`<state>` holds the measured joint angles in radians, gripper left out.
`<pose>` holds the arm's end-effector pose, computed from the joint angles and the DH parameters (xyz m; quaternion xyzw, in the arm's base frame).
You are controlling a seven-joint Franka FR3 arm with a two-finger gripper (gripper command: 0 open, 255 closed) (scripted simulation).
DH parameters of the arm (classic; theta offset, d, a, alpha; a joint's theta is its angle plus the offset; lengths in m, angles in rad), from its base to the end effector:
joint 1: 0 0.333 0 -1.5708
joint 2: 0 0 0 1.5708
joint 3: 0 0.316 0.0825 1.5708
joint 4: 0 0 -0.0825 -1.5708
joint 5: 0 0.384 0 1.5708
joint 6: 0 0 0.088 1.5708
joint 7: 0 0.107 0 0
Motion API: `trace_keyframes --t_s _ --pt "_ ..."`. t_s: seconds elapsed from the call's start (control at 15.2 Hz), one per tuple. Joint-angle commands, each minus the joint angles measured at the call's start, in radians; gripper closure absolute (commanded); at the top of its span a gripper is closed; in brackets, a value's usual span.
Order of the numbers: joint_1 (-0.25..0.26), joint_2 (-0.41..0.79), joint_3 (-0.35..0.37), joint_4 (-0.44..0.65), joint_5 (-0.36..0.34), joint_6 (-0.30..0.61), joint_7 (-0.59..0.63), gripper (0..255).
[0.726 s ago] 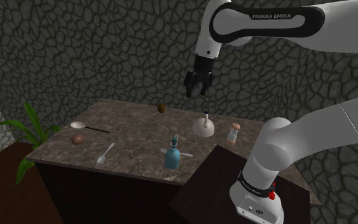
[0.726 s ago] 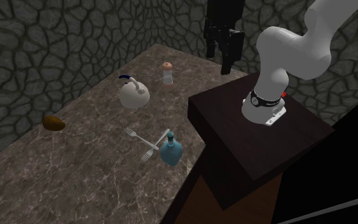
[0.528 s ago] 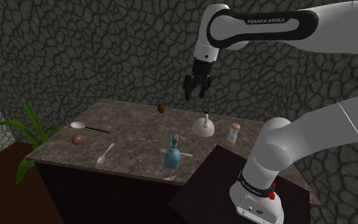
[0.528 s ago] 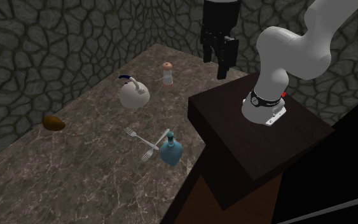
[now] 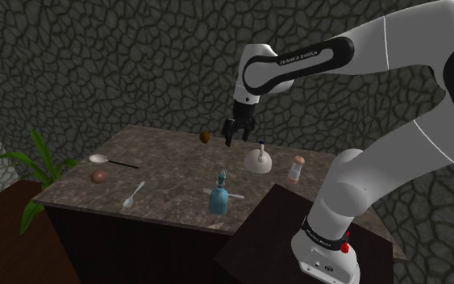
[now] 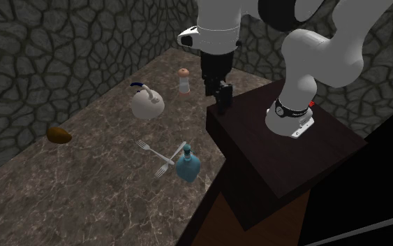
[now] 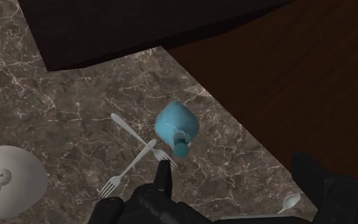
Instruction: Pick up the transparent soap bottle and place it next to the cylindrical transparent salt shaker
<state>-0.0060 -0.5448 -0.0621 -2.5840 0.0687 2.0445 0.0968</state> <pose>0.3748 -0.0218 0.4396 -0.9945 0.0934 -0.0011 0.0467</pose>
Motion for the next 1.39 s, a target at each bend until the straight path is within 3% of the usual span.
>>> trace_keyframes --t_s 0.0,0.86,1.06,1.32 --pt "-0.001 0.055 -0.007 -0.016 -0.003 0.07 -0.017 0" --pt "0.001 0.561 -0.051 0.032 0.037 0.51 -0.154 0" --pt "-0.004 0.691 -0.05 0.079 0.066 0.588 -0.195 0" --pt "-0.008 0.736 -0.042 0.081 0.085 0.63 -0.209 0"
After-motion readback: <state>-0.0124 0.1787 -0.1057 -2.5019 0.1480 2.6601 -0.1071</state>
